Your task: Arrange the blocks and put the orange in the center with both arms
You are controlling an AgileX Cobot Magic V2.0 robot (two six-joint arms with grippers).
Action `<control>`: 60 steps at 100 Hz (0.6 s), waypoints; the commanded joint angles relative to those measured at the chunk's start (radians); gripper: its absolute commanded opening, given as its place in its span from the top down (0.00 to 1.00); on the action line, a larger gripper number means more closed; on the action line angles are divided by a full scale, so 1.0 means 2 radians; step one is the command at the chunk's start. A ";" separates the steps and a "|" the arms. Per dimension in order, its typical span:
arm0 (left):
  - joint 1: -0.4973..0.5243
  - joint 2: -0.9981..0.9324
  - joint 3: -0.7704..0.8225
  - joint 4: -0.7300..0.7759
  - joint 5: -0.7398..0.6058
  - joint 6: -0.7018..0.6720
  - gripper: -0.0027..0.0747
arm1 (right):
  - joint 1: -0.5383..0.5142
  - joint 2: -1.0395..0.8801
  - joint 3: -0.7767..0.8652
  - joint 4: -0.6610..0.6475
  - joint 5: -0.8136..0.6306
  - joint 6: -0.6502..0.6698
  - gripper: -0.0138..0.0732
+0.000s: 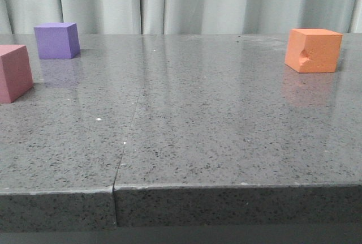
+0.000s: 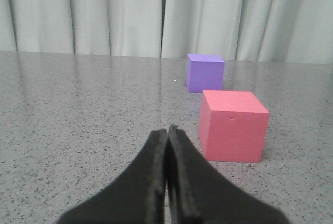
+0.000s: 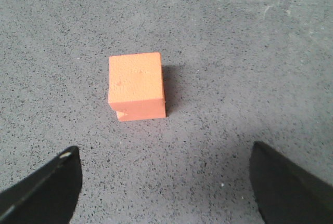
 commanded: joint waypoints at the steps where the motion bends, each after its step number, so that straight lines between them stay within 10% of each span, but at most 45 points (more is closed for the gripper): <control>1: 0.000 -0.014 0.021 -0.003 -0.041 0.000 0.99 | 0.000 0.018 -0.047 0.012 -0.004 -0.020 0.10; 60: 0.000 -0.014 0.021 -0.003 -0.041 0.000 0.99 | 0.000 0.243 -0.323 0.064 0.223 -0.043 0.10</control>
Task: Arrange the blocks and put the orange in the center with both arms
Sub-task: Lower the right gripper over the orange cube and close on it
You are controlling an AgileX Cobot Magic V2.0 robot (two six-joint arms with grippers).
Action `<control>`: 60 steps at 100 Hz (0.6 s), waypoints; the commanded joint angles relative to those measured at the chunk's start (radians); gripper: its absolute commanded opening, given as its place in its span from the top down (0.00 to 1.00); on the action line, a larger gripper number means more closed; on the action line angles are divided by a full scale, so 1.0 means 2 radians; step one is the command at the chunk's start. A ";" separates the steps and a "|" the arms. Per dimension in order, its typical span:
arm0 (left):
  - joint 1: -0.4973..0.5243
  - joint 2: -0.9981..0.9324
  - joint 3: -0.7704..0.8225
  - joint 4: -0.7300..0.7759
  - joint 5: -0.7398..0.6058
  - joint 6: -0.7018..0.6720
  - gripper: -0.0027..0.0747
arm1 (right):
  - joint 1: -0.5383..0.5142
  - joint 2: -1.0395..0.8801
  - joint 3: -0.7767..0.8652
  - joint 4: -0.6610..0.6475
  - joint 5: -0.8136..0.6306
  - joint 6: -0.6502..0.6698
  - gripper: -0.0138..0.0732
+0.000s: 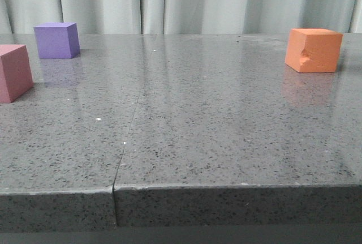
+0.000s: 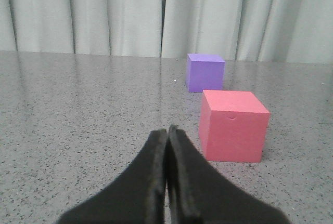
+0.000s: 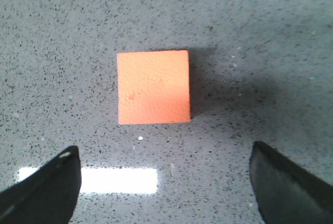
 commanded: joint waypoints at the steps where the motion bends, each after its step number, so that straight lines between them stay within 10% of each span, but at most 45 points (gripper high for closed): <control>1: 0.000 -0.014 0.021 -0.003 -0.041 0.000 0.99 | 0.000 0.004 -0.047 0.023 0.016 -0.012 0.10; 60: 0.000 -0.014 0.021 -0.003 -0.041 0.000 0.99 | 0.000 0.099 -0.084 0.026 0.027 -0.012 0.10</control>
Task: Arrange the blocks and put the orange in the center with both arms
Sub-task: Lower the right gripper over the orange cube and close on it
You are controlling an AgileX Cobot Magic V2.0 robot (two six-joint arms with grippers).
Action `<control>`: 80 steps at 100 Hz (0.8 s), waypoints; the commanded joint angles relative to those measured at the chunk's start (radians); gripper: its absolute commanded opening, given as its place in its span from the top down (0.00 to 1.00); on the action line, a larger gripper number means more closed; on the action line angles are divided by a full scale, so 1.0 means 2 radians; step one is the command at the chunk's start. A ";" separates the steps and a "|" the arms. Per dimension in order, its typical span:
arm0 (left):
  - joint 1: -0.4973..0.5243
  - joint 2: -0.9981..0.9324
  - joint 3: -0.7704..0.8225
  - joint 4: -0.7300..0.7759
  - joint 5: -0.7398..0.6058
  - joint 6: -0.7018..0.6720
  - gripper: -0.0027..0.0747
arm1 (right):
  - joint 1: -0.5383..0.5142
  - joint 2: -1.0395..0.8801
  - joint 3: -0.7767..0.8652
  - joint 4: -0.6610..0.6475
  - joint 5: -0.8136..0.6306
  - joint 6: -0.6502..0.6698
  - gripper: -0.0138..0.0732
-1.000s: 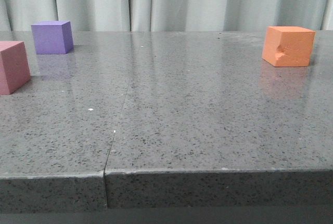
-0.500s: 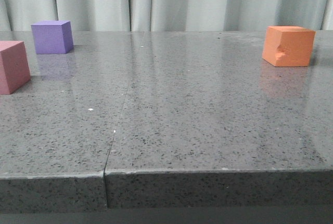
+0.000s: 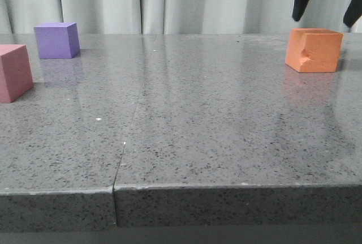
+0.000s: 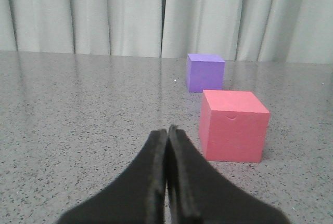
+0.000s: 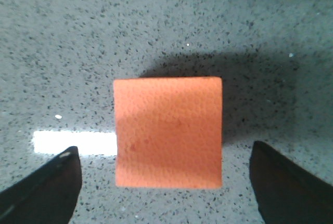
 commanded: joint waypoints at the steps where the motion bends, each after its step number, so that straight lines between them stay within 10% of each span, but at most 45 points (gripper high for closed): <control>1: 0.000 -0.014 0.021 -0.003 -0.041 0.000 0.99 | 0.000 -0.017 -0.017 0.004 0.006 -0.007 0.10; 39: 0.000 -0.014 0.021 -0.003 -0.041 0.000 0.99 | 0.000 0.019 -0.018 0.004 0.004 -0.016 0.11; 80: 0.000 -0.014 0.021 -0.003 -0.041 0.000 0.99 | 0.000 0.019 -0.018 0.004 -0.008 -0.016 0.50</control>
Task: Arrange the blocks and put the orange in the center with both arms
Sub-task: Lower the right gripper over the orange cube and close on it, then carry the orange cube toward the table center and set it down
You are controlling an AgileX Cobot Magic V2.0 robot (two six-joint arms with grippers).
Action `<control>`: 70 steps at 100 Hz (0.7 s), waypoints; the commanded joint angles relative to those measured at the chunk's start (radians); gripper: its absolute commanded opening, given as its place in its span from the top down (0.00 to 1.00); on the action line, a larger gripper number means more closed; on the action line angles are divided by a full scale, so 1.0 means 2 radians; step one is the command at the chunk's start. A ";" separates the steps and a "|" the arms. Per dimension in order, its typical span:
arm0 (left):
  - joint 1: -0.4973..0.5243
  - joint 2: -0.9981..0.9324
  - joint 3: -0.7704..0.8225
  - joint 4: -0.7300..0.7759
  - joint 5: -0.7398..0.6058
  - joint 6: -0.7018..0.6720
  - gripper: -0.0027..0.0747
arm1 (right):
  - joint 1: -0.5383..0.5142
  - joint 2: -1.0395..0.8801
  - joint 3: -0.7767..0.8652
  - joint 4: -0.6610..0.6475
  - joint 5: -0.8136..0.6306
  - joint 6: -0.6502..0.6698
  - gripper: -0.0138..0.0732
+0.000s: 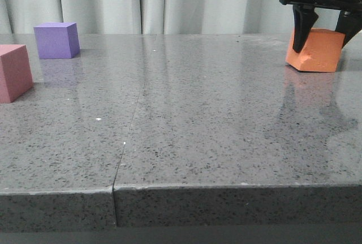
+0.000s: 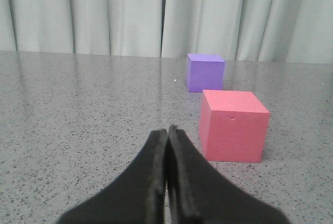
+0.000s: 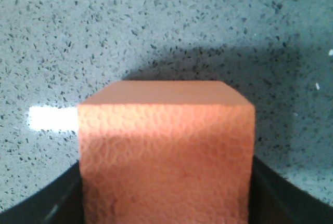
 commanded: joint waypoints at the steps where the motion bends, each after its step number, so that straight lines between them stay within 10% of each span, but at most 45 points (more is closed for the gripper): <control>1: 0.000 -0.014 0.021 -0.003 -0.041 0.000 0.99 | 0.000 -0.029 -0.016 0.002 -0.007 -0.005 0.50; 70: 0.000 -0.014 0.021 -0.003 -0.041 0.000 0.99 | 0.094 -0.031 -0.096 0.009 0.045 0.121 0.50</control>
